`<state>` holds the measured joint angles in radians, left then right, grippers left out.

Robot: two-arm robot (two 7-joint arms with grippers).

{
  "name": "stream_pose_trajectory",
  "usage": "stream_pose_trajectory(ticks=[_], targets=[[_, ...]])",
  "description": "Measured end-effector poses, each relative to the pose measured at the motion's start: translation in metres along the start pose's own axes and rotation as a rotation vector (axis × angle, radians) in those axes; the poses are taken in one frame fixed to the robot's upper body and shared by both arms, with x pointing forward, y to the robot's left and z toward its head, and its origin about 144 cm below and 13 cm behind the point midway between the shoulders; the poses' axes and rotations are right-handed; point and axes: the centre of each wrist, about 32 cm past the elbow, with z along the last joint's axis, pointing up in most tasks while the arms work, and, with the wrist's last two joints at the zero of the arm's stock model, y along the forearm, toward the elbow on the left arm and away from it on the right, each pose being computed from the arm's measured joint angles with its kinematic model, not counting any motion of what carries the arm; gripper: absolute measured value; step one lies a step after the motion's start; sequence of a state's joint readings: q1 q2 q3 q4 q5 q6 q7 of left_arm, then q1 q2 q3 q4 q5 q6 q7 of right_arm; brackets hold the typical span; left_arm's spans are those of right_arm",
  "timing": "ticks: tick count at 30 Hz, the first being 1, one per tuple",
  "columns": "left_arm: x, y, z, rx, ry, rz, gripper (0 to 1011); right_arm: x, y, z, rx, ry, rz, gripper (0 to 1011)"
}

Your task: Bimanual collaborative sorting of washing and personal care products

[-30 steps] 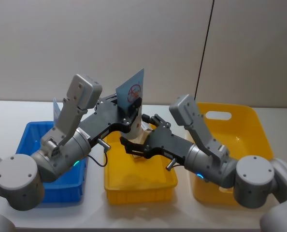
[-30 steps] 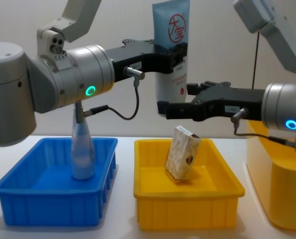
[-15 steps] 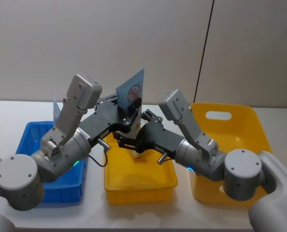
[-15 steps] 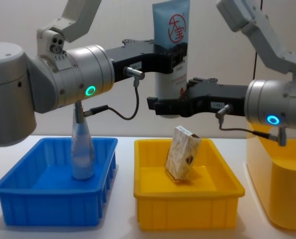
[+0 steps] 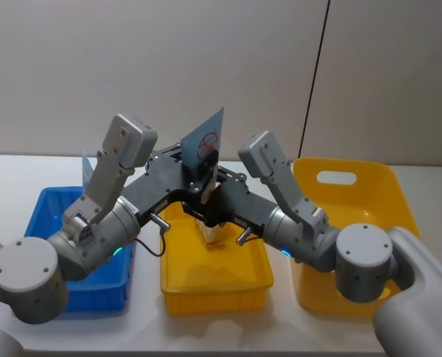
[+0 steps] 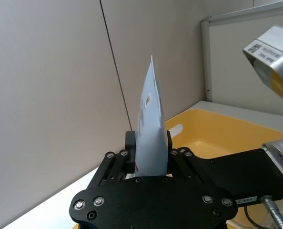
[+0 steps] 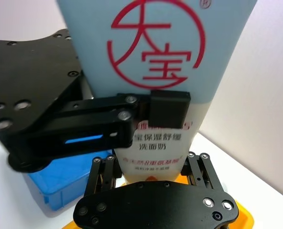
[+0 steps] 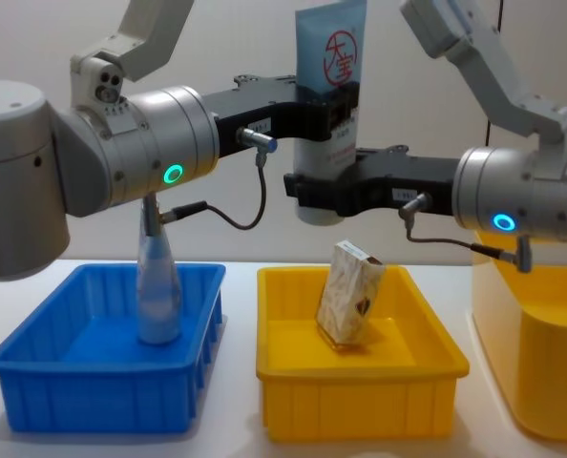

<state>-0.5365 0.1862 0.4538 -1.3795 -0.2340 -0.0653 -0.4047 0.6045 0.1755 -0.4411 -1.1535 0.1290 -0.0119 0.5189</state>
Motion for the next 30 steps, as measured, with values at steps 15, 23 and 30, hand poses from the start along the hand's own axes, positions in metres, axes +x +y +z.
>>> stream_pose_trajectory(ticks=[15, 23, 30], targets=[[0.0000, 0.0000, 0.0000, 0.000, 0.000, -0.001, 708, 0.0000, 0.0022, -0.0004, 0.006, 0.009, -0.026, 416], [0.0000, 0.0000, 0.0000, 0.000, 0.000, -0.001, 930, 0.0002, -0.0003, 0.0002, 0.023, 0.031, -0.055, 310], [0.0000, 0.0000, 0.0000, 0.000, 0.000, -0.001, 1001, 0.0020, -0.0032, 0.0002, 0.030, 0.062, -0.108, 252]])
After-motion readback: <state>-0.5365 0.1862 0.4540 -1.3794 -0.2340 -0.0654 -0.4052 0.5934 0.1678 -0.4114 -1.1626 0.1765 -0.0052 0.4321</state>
